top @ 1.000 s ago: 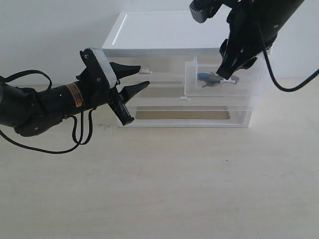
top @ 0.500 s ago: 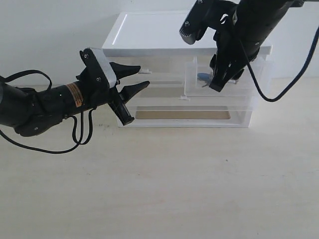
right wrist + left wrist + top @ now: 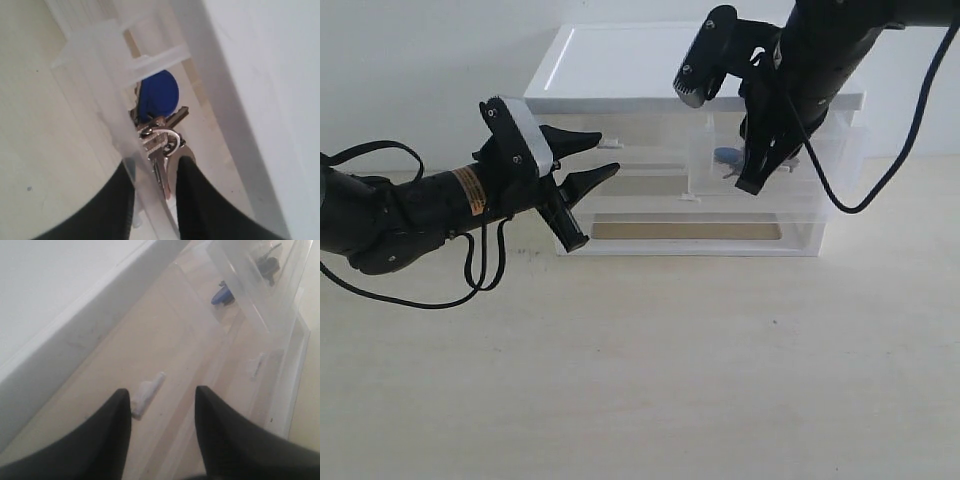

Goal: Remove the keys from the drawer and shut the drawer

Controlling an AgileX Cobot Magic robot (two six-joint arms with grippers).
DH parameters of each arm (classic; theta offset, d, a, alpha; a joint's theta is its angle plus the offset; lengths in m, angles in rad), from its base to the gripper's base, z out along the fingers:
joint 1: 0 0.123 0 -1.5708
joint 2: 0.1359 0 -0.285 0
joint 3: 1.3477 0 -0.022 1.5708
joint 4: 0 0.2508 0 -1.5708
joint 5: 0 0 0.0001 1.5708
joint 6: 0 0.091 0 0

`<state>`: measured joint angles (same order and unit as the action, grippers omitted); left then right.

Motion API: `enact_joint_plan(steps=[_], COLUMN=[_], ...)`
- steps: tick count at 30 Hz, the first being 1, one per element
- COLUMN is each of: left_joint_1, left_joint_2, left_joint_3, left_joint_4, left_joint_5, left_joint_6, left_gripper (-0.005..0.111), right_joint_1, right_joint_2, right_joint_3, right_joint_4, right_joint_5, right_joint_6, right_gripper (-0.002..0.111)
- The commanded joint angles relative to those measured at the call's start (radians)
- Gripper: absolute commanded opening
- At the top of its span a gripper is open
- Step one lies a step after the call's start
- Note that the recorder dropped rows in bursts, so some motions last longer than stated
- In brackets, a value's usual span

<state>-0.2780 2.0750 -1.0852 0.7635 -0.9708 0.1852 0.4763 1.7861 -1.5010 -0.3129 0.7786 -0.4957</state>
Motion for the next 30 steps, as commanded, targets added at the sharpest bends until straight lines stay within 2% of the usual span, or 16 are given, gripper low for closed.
enact_joint_plan(steps=[1,10,13,15,21,28,30], left_joint_1=[-0.001,-0.001,-0.001,-0.001,-0.001,-0.001,-0.001], left_joint_2=[0.009,0.009,0.009,0.009,0.009,0.009,0.009], left_joint_3=[-0.009,-0.009,-0.009,-0.009,-0.009,-0.009,-0.009], left_joint_4=[-0.041,-0.041,-0.041,-0.041,-0.041,-0.041,-0.041], left_joint_5=[0.03,0.025,0.023,0.021,0.021,0.021,0.021], left_joint_6=[-0.015,-0.01,-0.01,-0.01,-0.01,-0.01,-0.01], left_gripper=[0.039,0.039,0.039,0.039,0.039,0.039,0.039], right_joint_1=[-0.008,-0.008,-0.005,-0.005,-0.005,-0.005,-0.005], right_joint_2=[0.004,-0.033,-0.064,-0.069,-0.069,-0.069,-0.069], right_joint_3=[-0.001,-0.001,-0.001,-0.001,0.006,0.006,0.006], right_joint_4=[0.011,0.068,0.185,0.203,0.194,0.133,0.121], right_joint_5=[0.022,0.126,0.209,0.305,0.404,0.341,0.326], right_joint_6=[0.003,-0.064,-0.12,-0.124,-0.144,-0.083,-0.057], right_gripper=[0.0,0.0,0.0,0.0,0.0,0.0,0.004])
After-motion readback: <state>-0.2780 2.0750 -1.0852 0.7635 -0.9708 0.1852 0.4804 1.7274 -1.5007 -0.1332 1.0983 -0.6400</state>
